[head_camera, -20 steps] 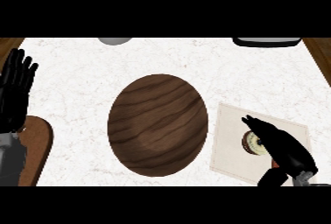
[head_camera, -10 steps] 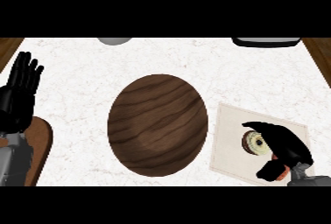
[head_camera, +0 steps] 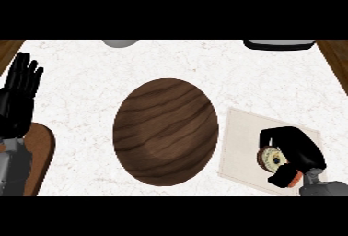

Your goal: Pick the cupcake from the placemat and place it in the bowl

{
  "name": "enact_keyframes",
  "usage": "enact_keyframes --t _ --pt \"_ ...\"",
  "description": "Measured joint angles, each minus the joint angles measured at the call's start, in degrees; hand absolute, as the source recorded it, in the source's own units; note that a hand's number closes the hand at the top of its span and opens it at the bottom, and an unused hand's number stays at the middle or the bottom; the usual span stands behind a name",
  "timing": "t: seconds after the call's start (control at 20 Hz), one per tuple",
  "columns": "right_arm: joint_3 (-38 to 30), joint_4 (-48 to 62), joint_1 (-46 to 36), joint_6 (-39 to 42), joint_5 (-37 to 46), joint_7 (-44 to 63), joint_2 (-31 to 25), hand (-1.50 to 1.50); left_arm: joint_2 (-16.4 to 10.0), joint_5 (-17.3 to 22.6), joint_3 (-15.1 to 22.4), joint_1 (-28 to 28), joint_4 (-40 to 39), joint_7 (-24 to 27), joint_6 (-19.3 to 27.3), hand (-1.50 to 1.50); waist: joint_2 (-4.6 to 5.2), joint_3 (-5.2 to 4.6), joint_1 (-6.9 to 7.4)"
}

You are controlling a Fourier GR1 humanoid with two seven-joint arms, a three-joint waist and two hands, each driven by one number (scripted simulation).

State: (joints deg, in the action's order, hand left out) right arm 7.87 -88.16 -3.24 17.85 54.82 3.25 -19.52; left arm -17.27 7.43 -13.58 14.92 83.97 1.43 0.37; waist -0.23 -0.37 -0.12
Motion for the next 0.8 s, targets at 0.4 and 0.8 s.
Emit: enact_keyframes --t 0.4,0.8 --pt "-3.36 10.58 -12.34 2.22 -0.81 -15.83 -10.79 1.5 0.89 -0.19 1.51 1.47 1.11 -0.2 -0.62 0.0 1.36 0.47 3.35" --pt "-7.14 28.41 -27.97 -1.34 -1.37 -35.83 -21.32 1.5 2.11 -0.4 2.96 3.38 0.44 0.3 -0.84 0.0 2.28 0.66 5.88"
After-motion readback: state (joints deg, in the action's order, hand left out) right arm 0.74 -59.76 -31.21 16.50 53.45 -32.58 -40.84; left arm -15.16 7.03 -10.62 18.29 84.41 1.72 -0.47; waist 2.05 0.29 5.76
